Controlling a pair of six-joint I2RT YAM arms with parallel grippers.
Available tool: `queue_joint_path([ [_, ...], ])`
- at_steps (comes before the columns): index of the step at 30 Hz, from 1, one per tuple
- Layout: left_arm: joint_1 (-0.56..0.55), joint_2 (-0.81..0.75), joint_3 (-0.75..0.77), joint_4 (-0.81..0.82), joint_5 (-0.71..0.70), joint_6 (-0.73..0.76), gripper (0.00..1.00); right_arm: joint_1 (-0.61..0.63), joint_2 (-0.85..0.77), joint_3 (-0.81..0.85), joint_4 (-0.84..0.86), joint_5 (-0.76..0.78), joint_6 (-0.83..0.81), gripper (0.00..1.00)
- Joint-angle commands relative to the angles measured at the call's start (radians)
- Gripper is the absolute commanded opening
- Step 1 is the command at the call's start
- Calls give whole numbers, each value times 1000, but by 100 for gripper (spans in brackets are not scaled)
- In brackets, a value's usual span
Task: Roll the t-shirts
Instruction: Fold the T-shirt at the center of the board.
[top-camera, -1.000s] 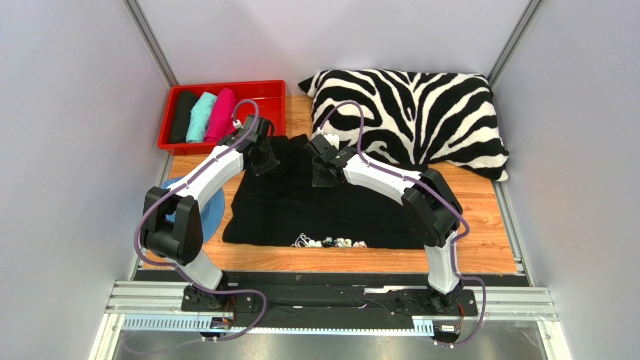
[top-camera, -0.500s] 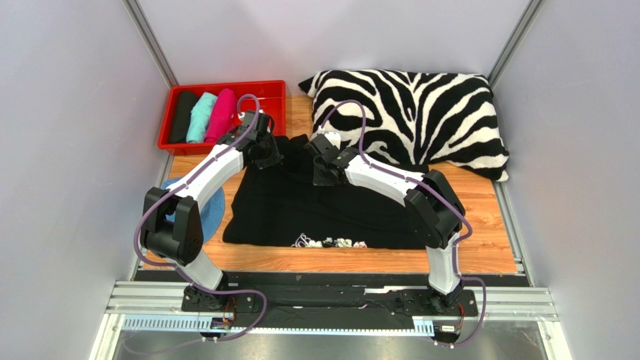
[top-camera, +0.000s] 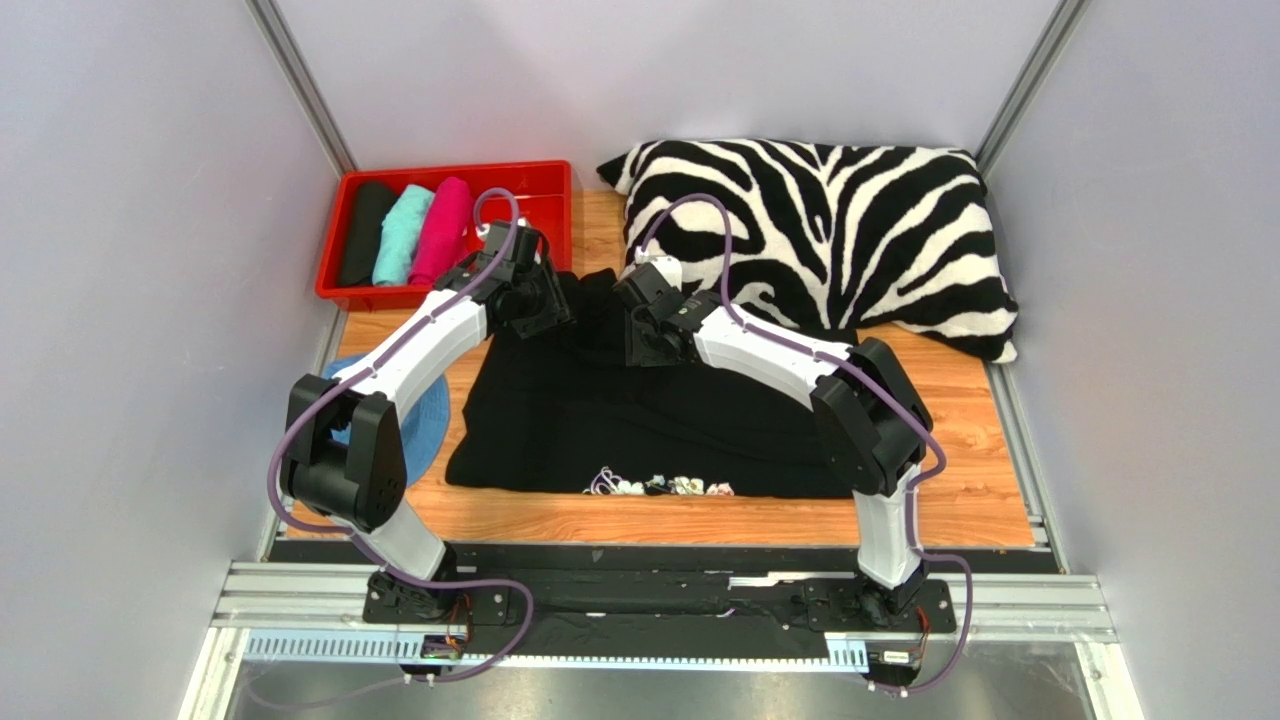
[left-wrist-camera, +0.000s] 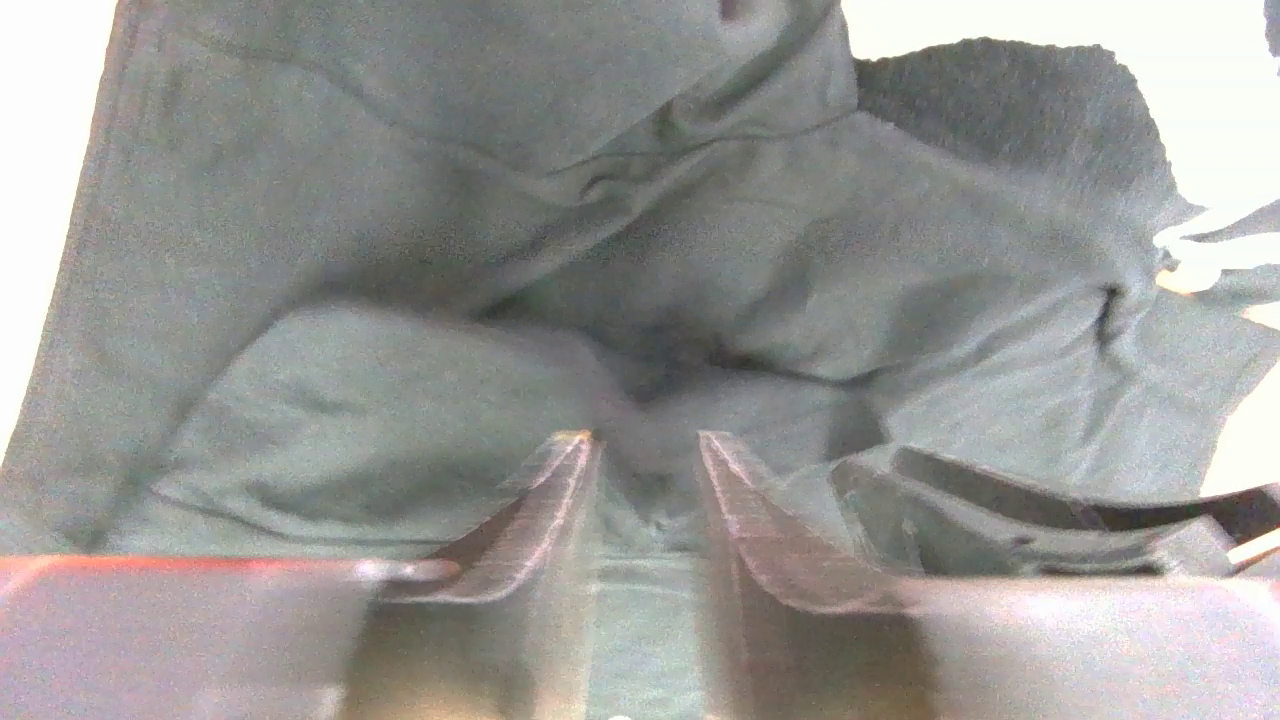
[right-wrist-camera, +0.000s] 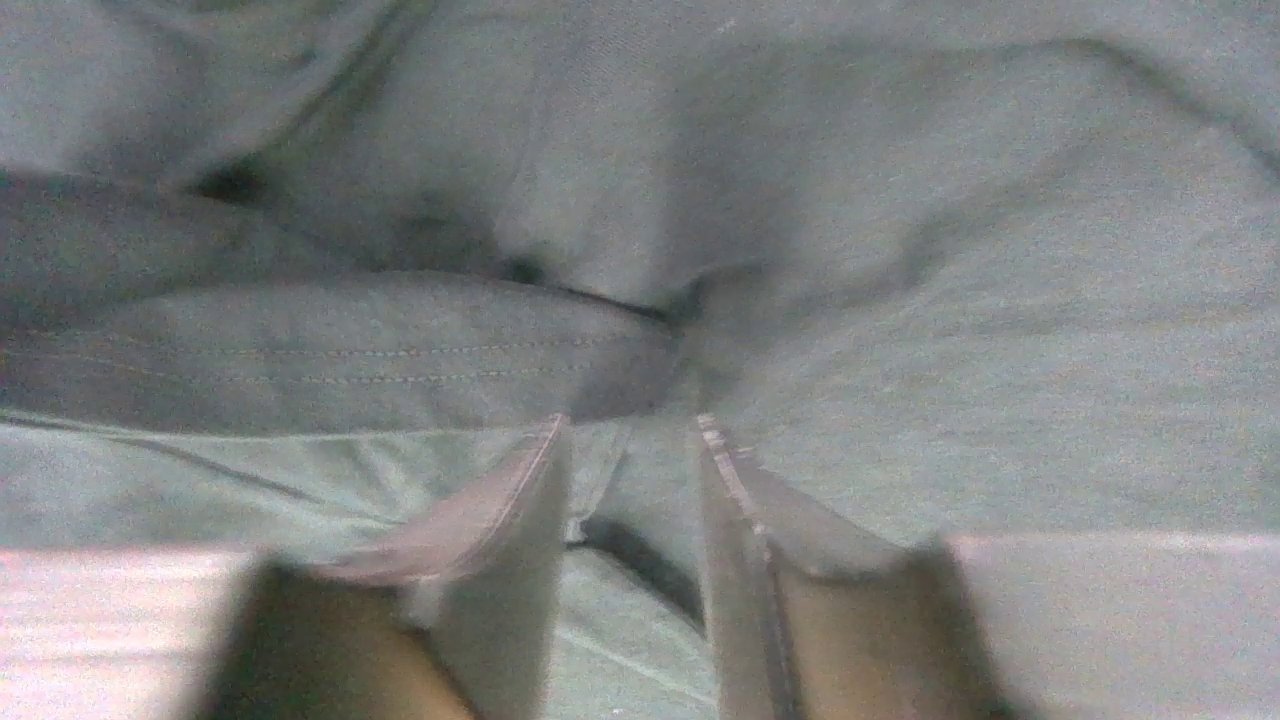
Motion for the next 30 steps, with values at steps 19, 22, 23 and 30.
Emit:
queue_joint_path([
  [19, -351, -148, -312, 287, 122, -93, 44, -559, -864, -681, -354, 29, 296, 52],
  [22, -397, -89, -298, 304, 108, -114, 43, -624, -949, -740, -391, 46, 319, 51],
  [23, -403, -74, -288, 304, 105, -126, 43, -638, -966, -749, -400, 57, 336, 51],
  [30, -451, 46, -242, 308, 62, -162, 42, -743, -935, -829, -393, 44, 359, 50],
])
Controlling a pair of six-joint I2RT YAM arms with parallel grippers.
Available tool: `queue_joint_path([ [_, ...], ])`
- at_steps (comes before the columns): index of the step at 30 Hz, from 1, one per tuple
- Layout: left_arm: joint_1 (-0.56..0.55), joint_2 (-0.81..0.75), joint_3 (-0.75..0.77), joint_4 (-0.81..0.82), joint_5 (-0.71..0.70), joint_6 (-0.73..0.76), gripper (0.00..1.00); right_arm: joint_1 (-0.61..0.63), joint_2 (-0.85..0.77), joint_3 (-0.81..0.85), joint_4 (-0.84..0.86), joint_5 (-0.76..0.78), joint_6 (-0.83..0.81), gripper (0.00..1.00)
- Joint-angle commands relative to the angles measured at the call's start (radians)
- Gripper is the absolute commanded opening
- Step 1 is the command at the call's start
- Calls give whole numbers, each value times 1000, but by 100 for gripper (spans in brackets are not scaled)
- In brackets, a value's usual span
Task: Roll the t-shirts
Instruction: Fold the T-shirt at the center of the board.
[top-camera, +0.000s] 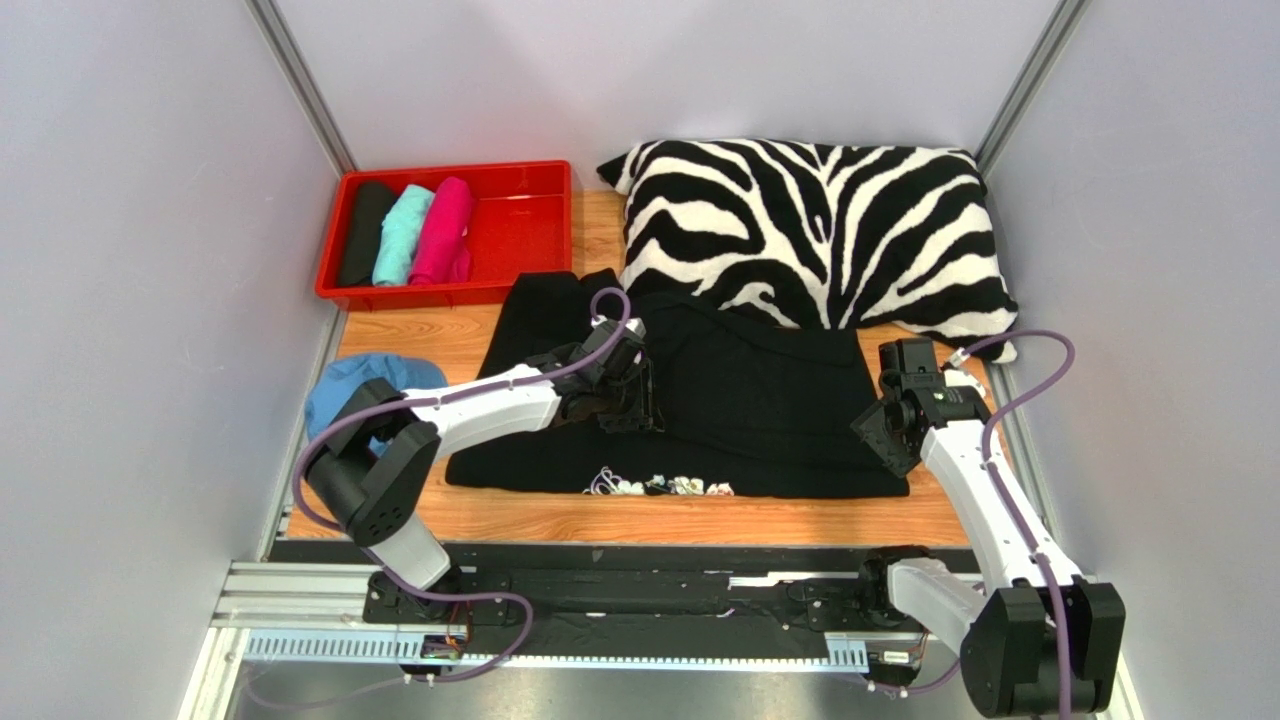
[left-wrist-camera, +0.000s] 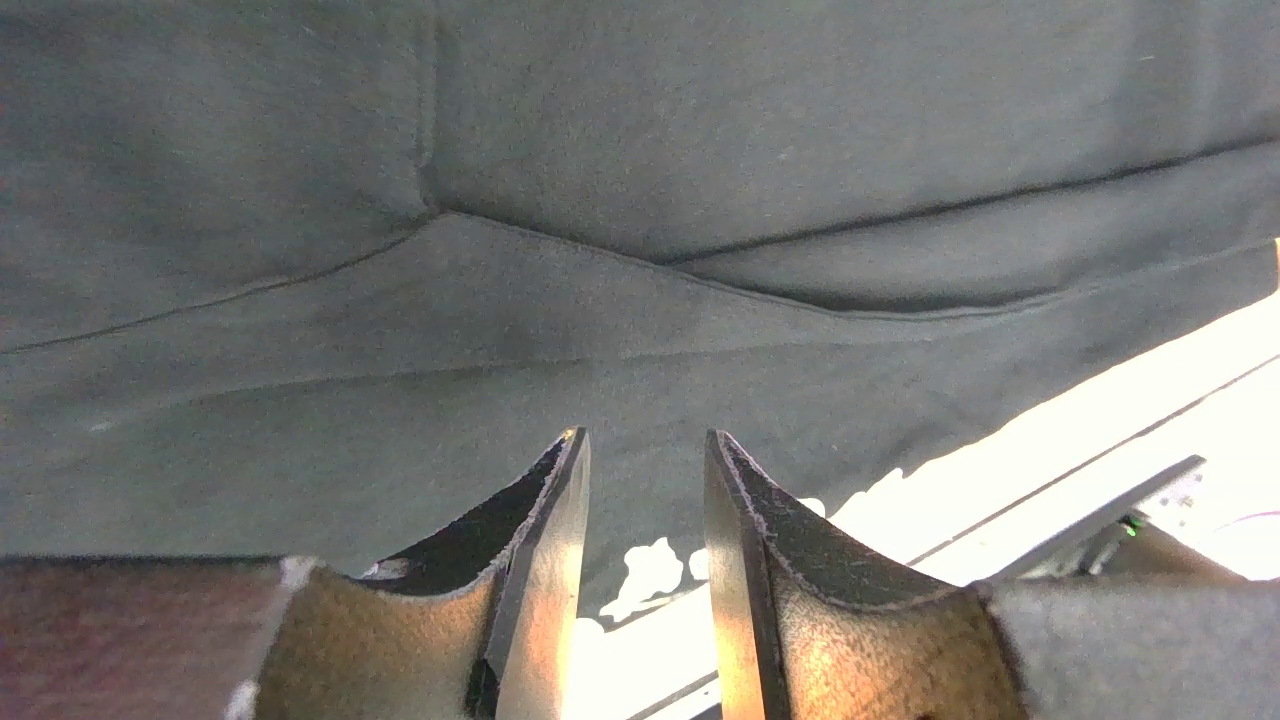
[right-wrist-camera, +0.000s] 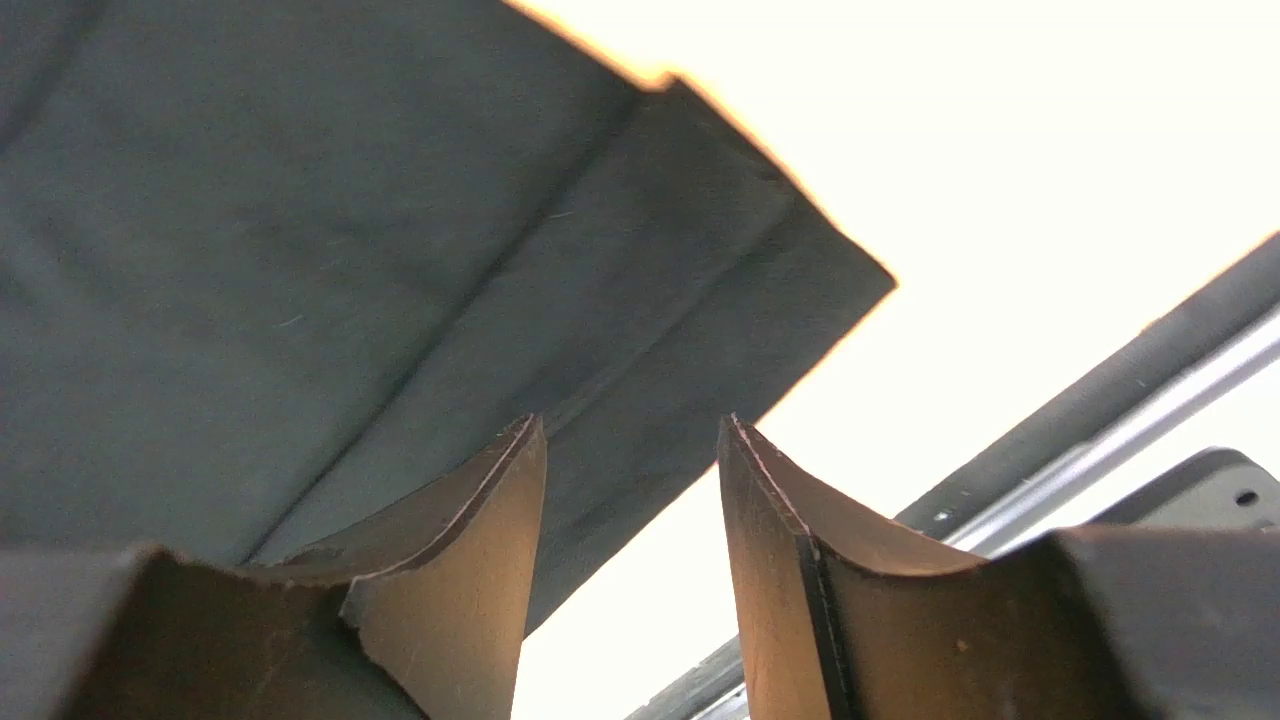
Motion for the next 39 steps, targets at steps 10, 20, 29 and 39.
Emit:
queue_joint_path([
  [10, -23, 94, 82, 53, -71, -60, 44, -109, 99, -89, 147, -17, 12, 49],
  [20, -25, 157, 131, 46, -81, -67, 40, -138, 156, -78, 210, -13, -20, 45],
  [29, -25, 189, 172, 41, -81, -67, 24, -144, 265, -21, 253, -10, -62, 19],
  [39, -23, 197, 188, 44, -89, -58, 12, -144, 361, 85, 249, -5, -103, 0],
])
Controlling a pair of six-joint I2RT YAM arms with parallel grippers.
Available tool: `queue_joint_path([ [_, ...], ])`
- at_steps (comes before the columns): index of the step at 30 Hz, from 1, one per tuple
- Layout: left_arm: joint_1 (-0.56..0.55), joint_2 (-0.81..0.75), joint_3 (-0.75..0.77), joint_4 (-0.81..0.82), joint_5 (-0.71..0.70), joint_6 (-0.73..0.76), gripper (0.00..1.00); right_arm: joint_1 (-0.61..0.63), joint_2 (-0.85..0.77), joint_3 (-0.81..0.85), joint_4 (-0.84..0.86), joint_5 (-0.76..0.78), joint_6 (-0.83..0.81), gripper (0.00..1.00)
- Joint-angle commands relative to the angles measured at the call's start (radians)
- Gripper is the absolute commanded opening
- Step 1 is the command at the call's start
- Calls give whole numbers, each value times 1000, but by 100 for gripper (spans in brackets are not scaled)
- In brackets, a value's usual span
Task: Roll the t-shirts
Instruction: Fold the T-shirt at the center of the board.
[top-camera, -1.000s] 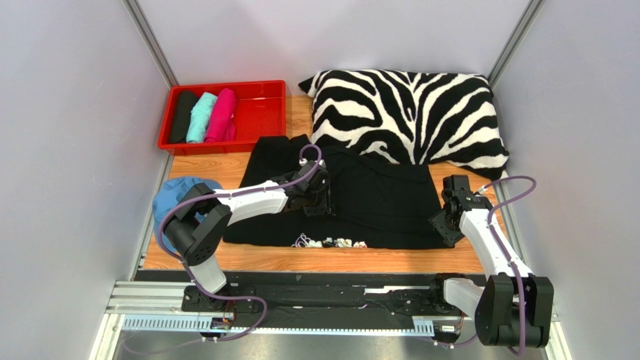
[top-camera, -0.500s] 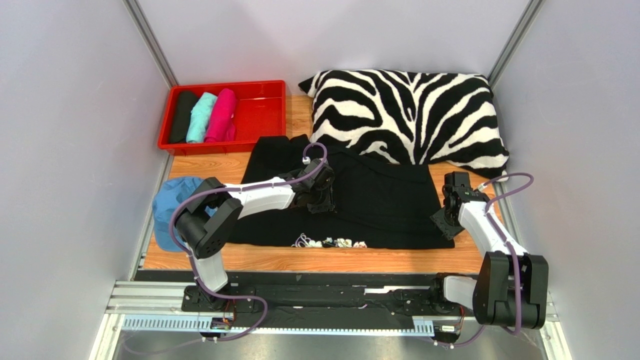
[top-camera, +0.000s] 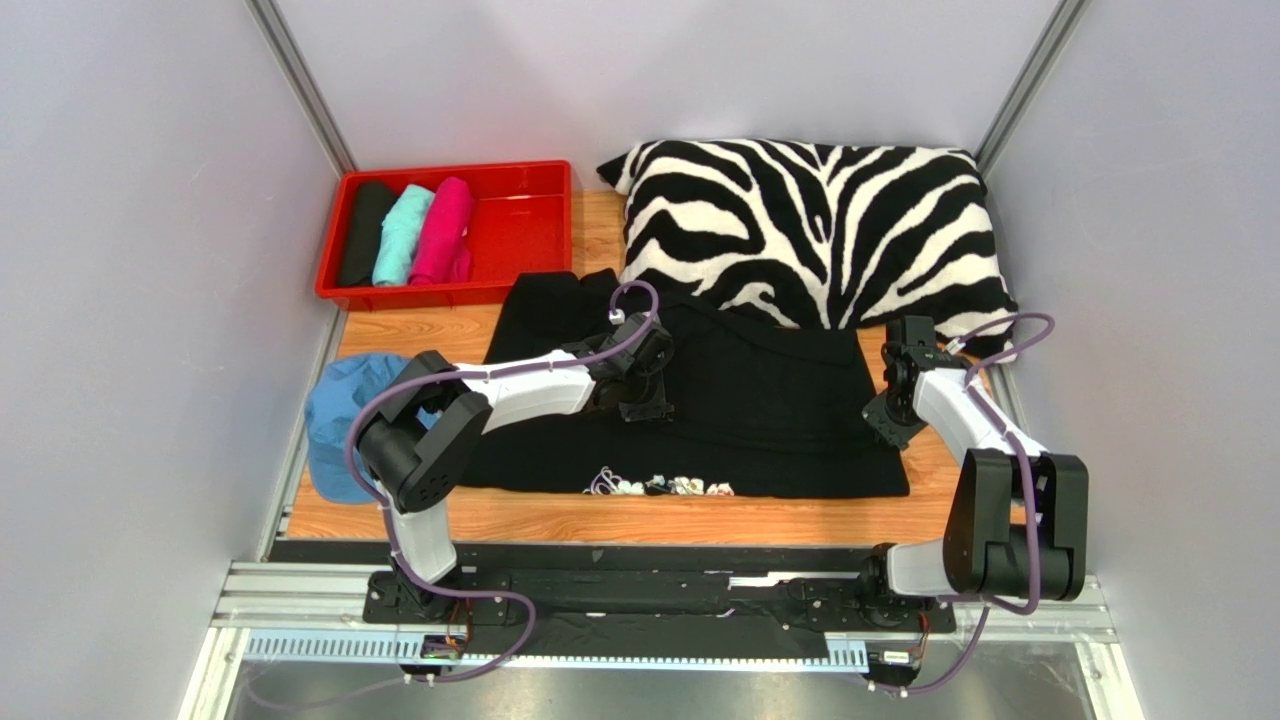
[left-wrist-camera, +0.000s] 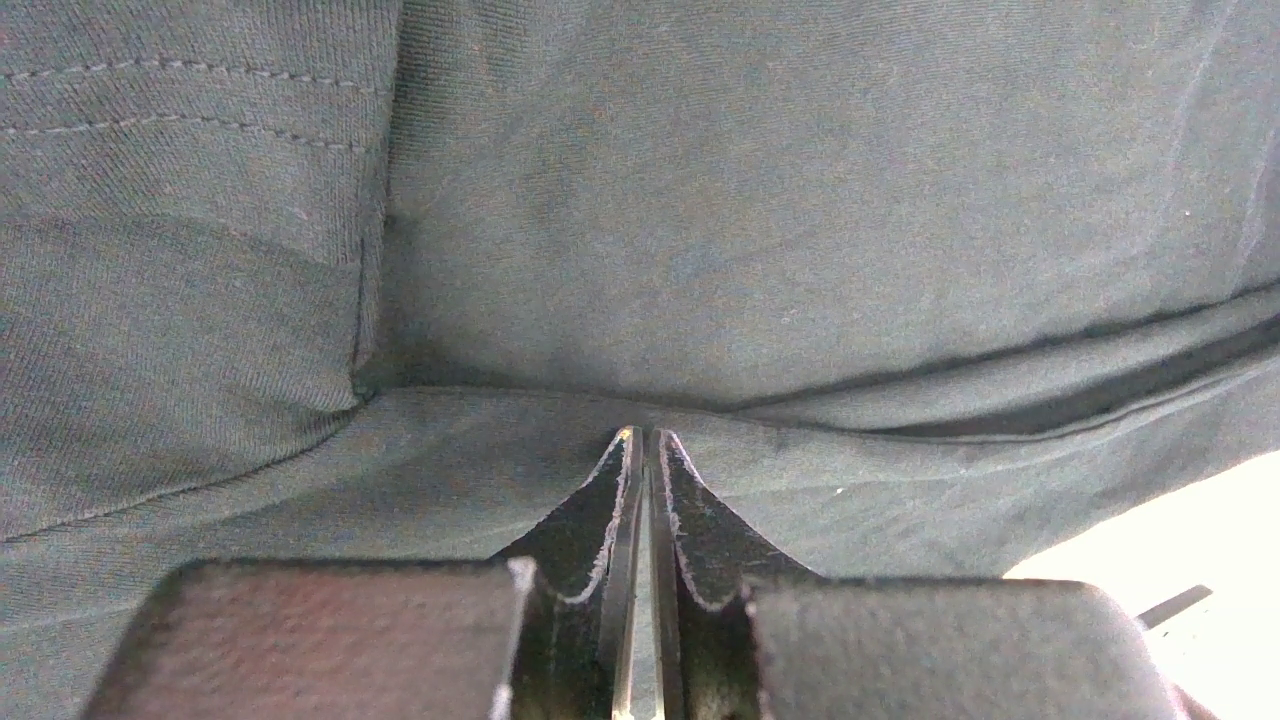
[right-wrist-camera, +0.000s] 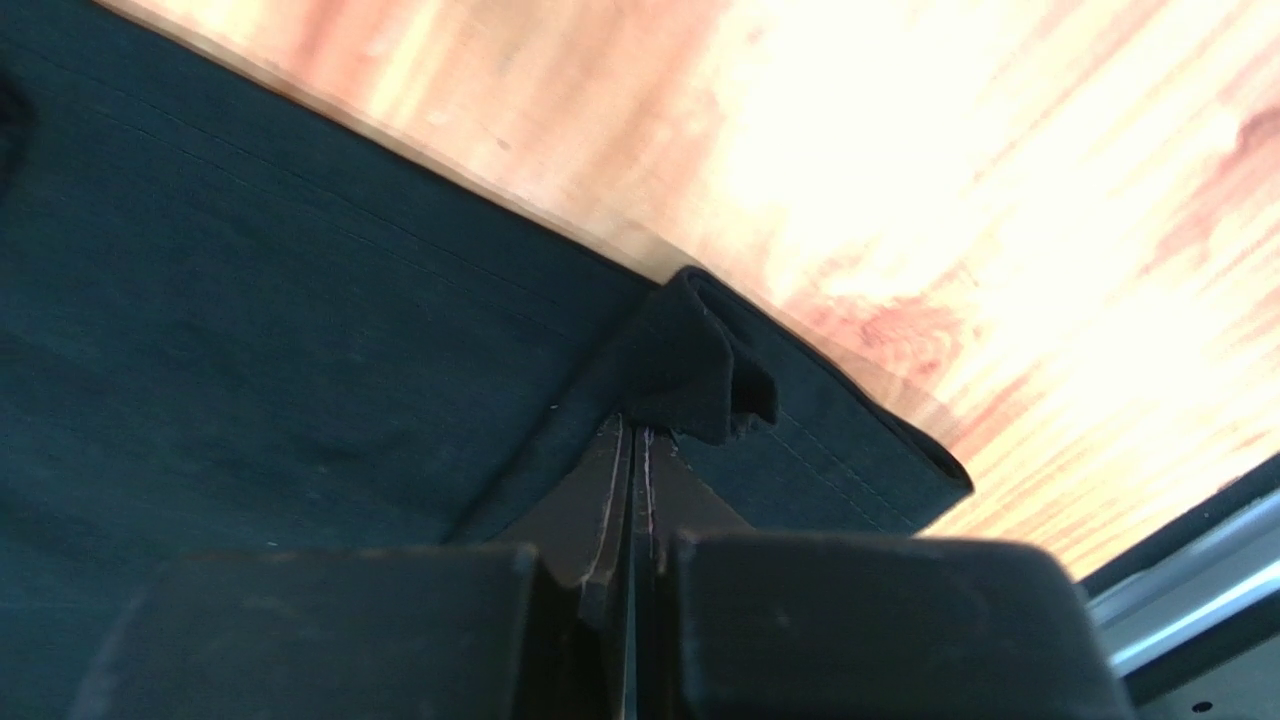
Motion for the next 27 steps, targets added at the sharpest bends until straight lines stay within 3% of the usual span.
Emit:
queue_joint_path([
  [1, -7, 6, 50, 25, -15, 5, 12, -6, 37, 68, 23, 23, -29, 0],
  [14, -6, 24, 133, -36, -53, 26, 8, -7, 145, 200, 23, 34, -102, 0],
  [18, -6, 32, 185, -94, -114, 90, 22, -7, 175, 212, 35, 28, -116, 0],
  [27, -2, 47, 230, -263, -309, 183, 41, -7, 140, 191, 72, 22, -155, 0],
])
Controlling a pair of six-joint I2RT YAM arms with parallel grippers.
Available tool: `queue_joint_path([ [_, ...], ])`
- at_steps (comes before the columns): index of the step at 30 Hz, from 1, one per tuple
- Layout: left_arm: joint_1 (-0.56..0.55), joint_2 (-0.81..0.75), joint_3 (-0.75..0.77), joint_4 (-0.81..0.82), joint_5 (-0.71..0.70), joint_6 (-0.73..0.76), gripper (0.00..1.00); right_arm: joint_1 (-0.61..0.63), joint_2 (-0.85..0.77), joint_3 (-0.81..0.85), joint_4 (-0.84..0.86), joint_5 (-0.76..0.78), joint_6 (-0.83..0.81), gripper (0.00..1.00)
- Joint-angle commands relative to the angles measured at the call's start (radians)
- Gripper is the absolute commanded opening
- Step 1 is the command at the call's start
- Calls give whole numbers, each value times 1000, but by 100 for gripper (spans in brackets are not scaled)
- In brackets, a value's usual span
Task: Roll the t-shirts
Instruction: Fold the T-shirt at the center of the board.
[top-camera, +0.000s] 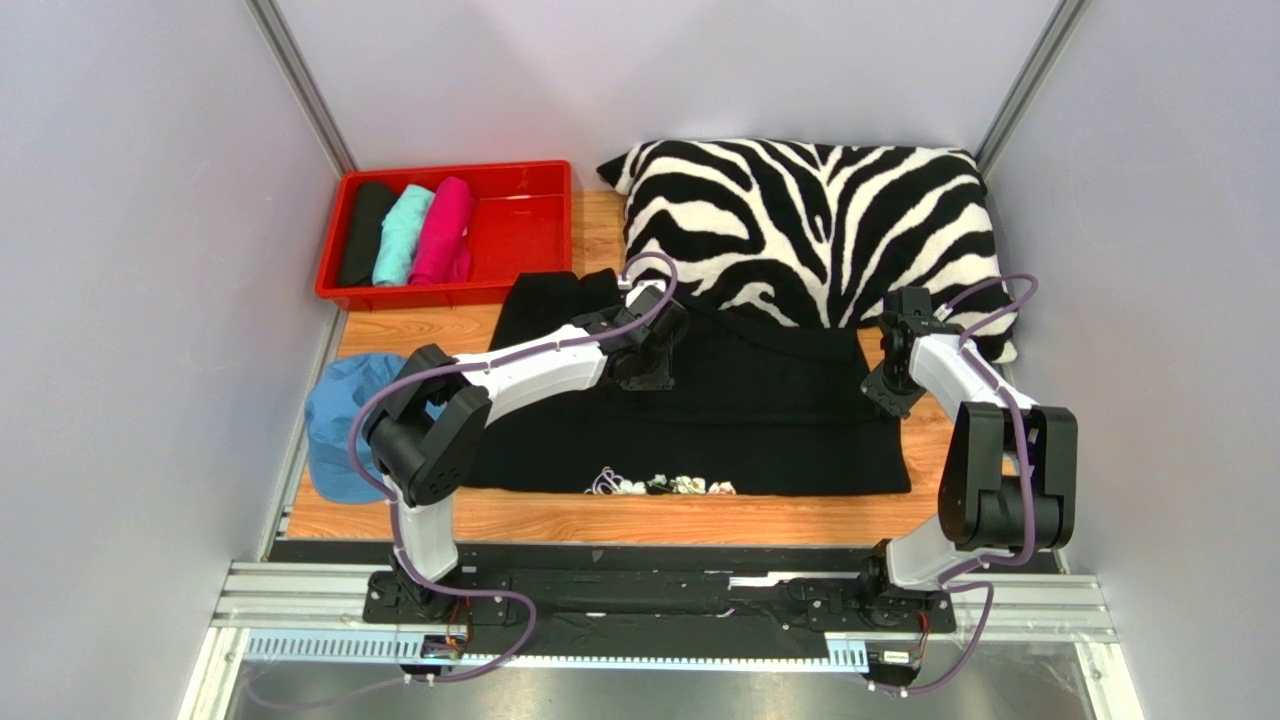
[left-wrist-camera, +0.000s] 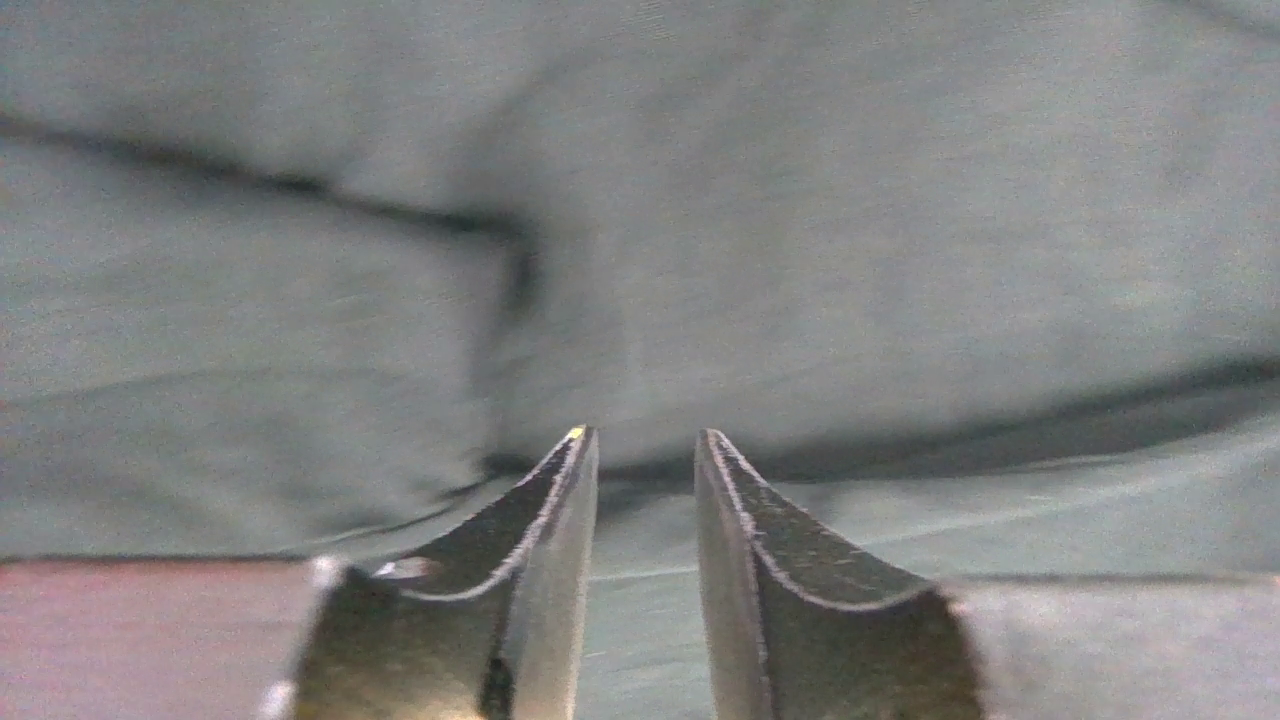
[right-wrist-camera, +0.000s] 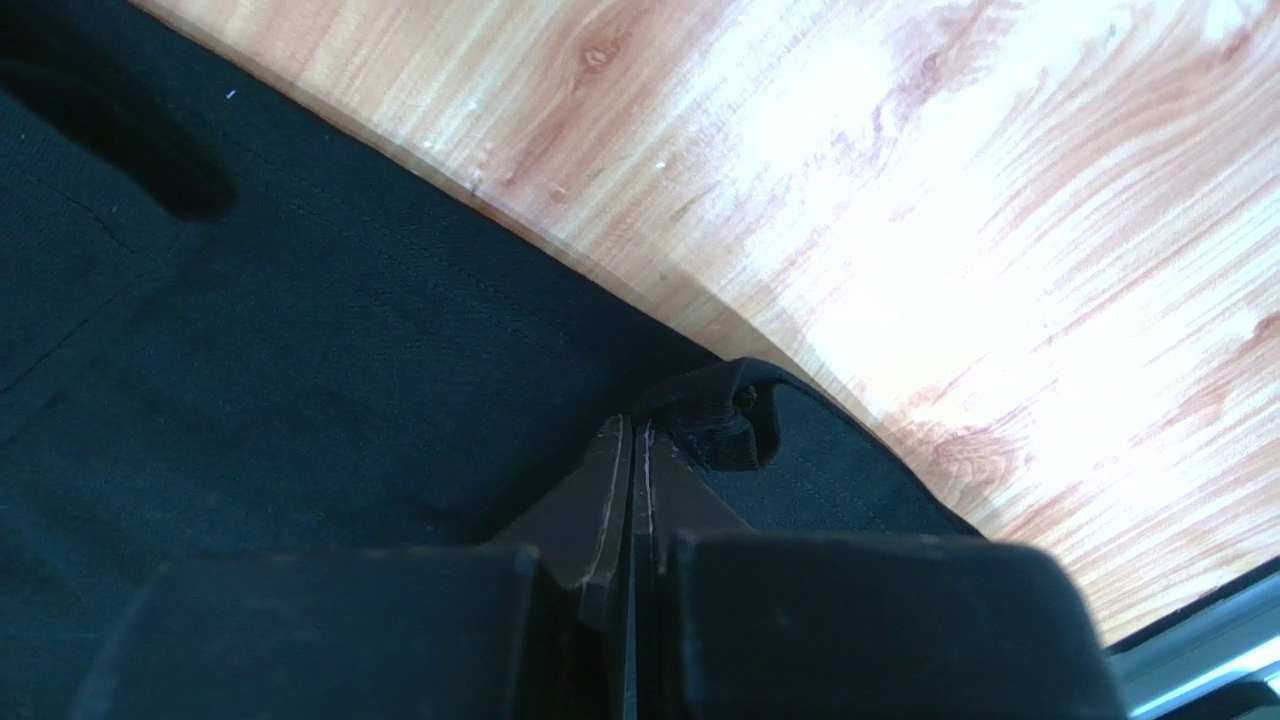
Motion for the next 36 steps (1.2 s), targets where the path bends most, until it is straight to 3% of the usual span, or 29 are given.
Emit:
queue_joint_path([
  [1, -1, 9, 22, -93, -126, 62, 41, -7, -40, 14, 55, 16, -43, 0],
  [8, 4, 58, 65, -137, -202, 85, 51, -7, -69, 8, 71, -7, -65, 0],
  [13, 7, 83, 93, -150, -211, 88, 50, -7, -77, 0, 89, -25, -65, 0],
  [16, 11, 95, 103, -160, -226, 87, 37, -7, -72, 0, 92, -33, -62, 0],
  [17, 11, 91, 100, -160, -237, 87, 27, -7, -72, 2, 94, -34, -62, 0],
  [23, 17, 58, 94, -160, -254, 87, 5, -7, -60, 5, 97, -28, -62, 0],
  [25, 19, 49, 85, -159, -258, 87, 0, -7, -52, 6, 95, -22, -65, 0],
  [30, 28, 9, 61, -156, -268, 76, 0, -7, -46, -3, 92, 7, -69, 0],
  [33, 33, -18, 39, -136, -249, 79, 0, -7, -38, 2, 95, 2, -82, 11],
  [34, 36, -23, 36, -133, -240, 78, 14, -7, -40, 3, 95, -2, -89, 31],
  [36, 37, -49, 15, -107, -202, 76, 33, -7, -60, 9, 89, -22, -98, 53],
])
